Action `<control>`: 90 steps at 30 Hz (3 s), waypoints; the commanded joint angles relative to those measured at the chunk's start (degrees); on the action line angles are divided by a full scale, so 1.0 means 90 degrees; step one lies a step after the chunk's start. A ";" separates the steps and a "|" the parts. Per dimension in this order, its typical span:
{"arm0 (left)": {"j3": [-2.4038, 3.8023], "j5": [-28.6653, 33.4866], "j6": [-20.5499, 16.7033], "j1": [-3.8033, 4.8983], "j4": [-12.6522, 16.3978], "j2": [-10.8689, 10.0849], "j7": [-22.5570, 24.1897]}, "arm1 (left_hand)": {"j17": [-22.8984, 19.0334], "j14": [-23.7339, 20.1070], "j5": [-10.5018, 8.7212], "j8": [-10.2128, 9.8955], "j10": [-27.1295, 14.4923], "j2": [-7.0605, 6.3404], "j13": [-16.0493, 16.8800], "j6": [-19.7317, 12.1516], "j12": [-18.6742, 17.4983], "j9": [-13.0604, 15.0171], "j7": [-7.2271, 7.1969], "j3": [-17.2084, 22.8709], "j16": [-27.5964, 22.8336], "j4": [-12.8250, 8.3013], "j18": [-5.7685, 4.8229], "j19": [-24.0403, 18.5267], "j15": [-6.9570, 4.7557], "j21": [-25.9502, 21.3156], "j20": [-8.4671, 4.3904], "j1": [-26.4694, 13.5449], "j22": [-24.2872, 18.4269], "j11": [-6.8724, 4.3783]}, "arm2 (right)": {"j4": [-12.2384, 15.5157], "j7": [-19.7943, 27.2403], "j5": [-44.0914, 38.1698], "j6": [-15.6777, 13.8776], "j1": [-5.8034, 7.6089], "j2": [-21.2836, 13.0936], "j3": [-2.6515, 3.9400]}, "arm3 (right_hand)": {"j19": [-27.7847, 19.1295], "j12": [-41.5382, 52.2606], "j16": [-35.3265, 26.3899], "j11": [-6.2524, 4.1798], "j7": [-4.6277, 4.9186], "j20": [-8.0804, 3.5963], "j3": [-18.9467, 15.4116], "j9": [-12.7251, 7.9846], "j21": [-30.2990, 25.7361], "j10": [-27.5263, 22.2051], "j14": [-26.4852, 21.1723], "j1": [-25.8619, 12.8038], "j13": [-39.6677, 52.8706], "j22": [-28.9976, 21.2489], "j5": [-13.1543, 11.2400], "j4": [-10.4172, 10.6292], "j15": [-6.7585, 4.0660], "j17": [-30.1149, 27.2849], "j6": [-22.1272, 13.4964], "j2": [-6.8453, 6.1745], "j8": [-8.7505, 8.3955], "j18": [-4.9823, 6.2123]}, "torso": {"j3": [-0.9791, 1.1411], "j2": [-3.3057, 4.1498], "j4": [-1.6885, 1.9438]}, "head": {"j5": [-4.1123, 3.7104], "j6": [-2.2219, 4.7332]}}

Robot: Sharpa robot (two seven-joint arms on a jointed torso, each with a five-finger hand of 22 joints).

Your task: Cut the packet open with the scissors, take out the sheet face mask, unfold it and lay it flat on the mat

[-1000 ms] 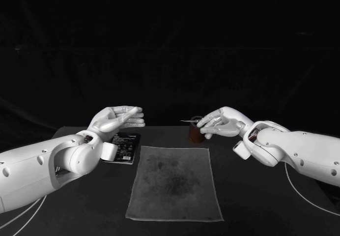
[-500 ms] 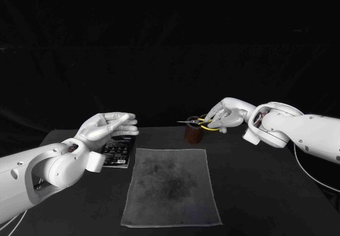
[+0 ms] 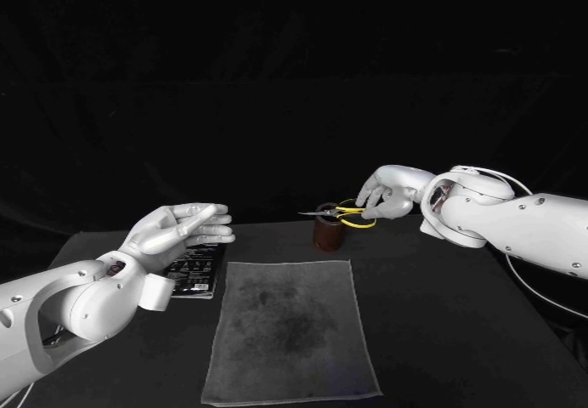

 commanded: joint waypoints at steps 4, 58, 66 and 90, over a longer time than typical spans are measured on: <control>0.0006 0.0081 0.0124 0.0025 0.0041 0.0010 0.0035 | 0.0010 0.0003 -0.0024 -0.0031 -0.0010 -0.0051 0.0002 -0.0011 -0.0016 -0.0004 0.0030 -0.0026 -0.0039 0.0013 0.0034 0.0010 0.0031 0.0011 0.0002 -0.0033 -0.0006 0.0025 | -0.0007 -0.0498 -0.1092 -0.0349 0.0022 0.0053 0.0013 | 0.0304 -0.0018 0.1167 0.0140 0.0084 0.0114 -0.0202 0.0011 0.0806 -0.0930 0.0168 0.0162 -0.0251 0.1040 -0.0030 0.0154 0.0156 0.1028 -0.0264 -0.0109 -0.0156 -0.0098 | 0.0006 0.0066 0.0005 | -0.0020 0.0010; 0.0005 0.0070 0.0079 0.0083 -0.0020 0.0107 -0.0110 | 0.0029 0.0009 -0.0023 -0.0051 -0.0018 -0.0067 0.0004 -0.0027 -0.0047 -0.0008 0.0058 -0.0040 -0.0052 0.0001 0.0033 0.0003 0.0040 0.0007 0.0006 -0.0047 -0.0013 0.0043 | -0.0766 -0.0656 -0.1116 0.0376 0.0004 0.0635 -0.0030 | 0.0756 0.0769 0.2299 0.0116 0.0061 0.0204 -0.1683 0.0182 0.2135 -0.1212 0.0200 0.1489 -0.0446 0.3059 0.0015 0.1919 0.0149 0.2097 -0.0217 -0.0010 -0.0438 -0.0331 | 0.0004 0.0334 0.0079 | -0.0029 0.0041; 0.0005 0.0070 0.0099 0.0087 -0.0043 0.0133 -0.0134 | 0.0033 0.0008 -0.0024 -0.0056 -0.0020 -0.0069 0.0004 -0.0030 -0.0053 -0.0009 0.0062 -0.0042 -0.0057 0.0000 0.0033 0.0001 0.0043 0.0006 0.0007 -0.0047 -0.0015 0.0046 | -0.0890 -0.0655 -0.1079 0.0384 -0.0017 0.0757 -0.0032 | 0.0796 0.0776 0.2403 0.0123 0.0072 0.0210 -0.1627 0.0186 0.2230 -0.1192 0.0222 0.1504 -0.0450 0.3190 0.0027 0.1947 0.0157 0.2218 -0.0201 -0.0001 -0.0438 -0.0349 | 0.0003 0.0359 0.0103 | -0.0049 0.0095; 0.0005 0.0063 0.0107 0.0087 -0.0064 0.0154 -0.0130 | 0.0039 0.0006 -0.0023 -0.0061 -0.0021 -0.0060 0.0005 -0.0033 -0.0063 -0.0009 0.0066 -0.0039 -0.0064 0.0000 0.0032 -0.0003 0.0047 0.0004 0.0009 -0.0046 -0.0018 0.0050 | -0.1223 -0.0526 -0.1137 0.0018 -0.0153 0.0994 -0.0033 | 0.1026 0.0657 0.2888 -0.0054 -0.0061 0.0118 0.0215 0.0340 0.2910 -0.0150 0.0286 0.1674 -0.0430 0.4174 -0.0679 0.2052 0.0026 0.2691 0.0207 0.0155 -0.0269 -0.0472 | -0.0004 0.0414 0.0089 | -0.0031 0.0102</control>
